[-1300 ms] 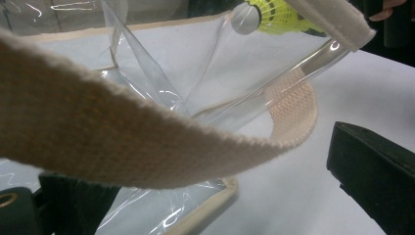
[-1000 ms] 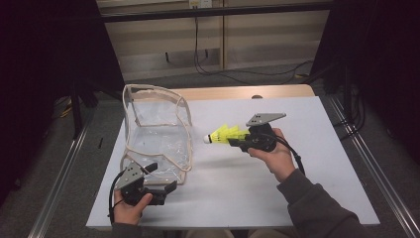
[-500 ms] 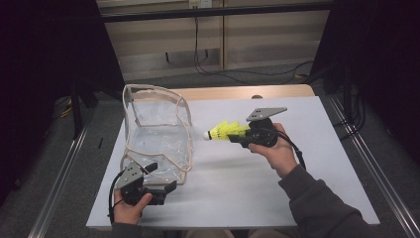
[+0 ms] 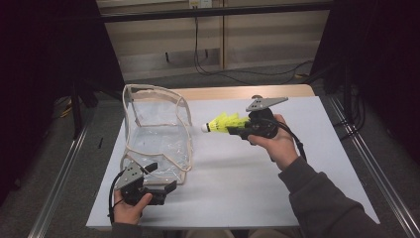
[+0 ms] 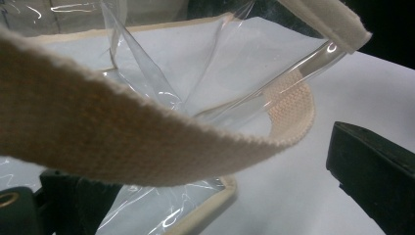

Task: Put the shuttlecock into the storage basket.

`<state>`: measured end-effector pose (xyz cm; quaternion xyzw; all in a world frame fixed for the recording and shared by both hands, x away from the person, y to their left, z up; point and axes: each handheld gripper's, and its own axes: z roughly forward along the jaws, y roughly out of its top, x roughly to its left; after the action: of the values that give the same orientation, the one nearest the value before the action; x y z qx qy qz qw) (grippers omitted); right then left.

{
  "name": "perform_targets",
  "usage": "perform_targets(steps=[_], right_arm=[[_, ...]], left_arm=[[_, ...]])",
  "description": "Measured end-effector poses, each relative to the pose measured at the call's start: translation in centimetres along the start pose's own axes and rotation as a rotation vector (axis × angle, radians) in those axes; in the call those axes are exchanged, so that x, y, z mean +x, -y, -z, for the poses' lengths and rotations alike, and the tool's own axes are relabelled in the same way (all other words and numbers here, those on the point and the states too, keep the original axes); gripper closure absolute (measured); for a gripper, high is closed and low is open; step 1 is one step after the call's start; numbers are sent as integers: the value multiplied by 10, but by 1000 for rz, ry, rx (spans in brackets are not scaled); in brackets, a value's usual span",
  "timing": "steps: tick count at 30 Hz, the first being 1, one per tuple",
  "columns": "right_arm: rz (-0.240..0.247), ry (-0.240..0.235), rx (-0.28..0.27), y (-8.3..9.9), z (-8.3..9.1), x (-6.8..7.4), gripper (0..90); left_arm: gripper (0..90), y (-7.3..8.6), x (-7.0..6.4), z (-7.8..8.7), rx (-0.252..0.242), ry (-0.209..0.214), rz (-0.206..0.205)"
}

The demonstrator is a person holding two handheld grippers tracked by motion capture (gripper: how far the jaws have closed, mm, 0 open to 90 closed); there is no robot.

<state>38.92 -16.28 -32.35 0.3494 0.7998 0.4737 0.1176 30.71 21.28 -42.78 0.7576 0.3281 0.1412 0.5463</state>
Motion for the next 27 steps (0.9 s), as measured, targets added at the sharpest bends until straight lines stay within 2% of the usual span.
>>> perform_targets(steps=[12,27], right_arm=[[19,6,5,-14,-1,0,794],[41,-6,9,-33,-1,7,794]], left_arm=[[31,0,0,0,0,0,0],[31,0,0,0,0,0,-1]])
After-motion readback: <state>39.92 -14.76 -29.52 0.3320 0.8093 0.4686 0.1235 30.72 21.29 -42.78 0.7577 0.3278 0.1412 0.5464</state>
